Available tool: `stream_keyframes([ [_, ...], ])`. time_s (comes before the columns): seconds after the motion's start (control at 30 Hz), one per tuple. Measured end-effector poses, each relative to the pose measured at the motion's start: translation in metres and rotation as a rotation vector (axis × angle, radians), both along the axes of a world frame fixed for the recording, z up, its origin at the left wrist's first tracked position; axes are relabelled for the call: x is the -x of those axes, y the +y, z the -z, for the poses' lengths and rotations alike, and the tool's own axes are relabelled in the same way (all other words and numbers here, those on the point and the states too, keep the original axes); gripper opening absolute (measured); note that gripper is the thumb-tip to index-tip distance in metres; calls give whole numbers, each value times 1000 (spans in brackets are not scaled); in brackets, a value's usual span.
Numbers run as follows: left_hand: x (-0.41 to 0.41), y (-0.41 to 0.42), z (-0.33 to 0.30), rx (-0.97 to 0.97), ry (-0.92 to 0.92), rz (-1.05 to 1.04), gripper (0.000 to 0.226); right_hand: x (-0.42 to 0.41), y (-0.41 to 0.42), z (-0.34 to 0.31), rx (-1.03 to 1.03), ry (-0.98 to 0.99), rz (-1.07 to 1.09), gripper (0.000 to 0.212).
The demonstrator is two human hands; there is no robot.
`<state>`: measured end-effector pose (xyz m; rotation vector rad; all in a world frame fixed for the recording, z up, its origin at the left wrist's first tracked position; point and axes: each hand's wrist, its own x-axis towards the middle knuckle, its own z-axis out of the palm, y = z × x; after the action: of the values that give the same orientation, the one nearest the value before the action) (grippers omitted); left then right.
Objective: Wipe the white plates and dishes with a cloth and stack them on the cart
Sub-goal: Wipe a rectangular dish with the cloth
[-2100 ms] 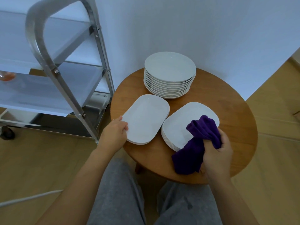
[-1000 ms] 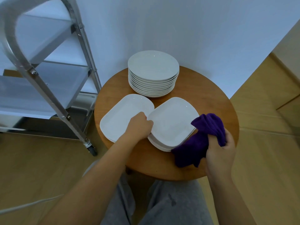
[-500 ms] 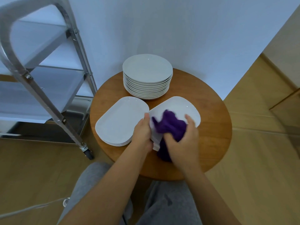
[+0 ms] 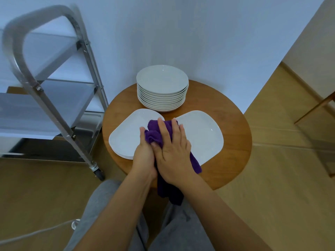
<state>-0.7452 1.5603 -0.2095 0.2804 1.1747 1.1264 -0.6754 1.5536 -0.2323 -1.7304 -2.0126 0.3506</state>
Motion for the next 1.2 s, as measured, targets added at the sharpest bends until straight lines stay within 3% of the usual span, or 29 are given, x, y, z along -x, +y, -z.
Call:
stream_keyframes([
  [0.13, -3, -5, 8, -69, 262, -5, 43, 4, 12, -21, -193, -15, 150, 58],
  [0.27, 0, -12, 2, -61, 311, -8, 39, -9, 23, -36, -476, 11, 157, 50],
  [0.57, 17, -30, -16, -130, 216, -103, 26, -82, 35, -53, -356, -33, 357, 53],
  [0.87, 9, -28, -16, -105, 126, -149, 26, -33, -39, -19, -140, 135, 443, 62],
  [0.97, 4, -28, -16, -113, 21, -132, 30, -11, -53, -17, -181, 226, 350, 64],
  [1.1, 5, -24, -17, -162, -10, -95, 31, 4, -66, -15, -129, 311, -4, 67],
  [1.2, 15, -17, -25, -112, -79, -132, 37, -6, -67, -15, -89, 251, -210, 74],
])
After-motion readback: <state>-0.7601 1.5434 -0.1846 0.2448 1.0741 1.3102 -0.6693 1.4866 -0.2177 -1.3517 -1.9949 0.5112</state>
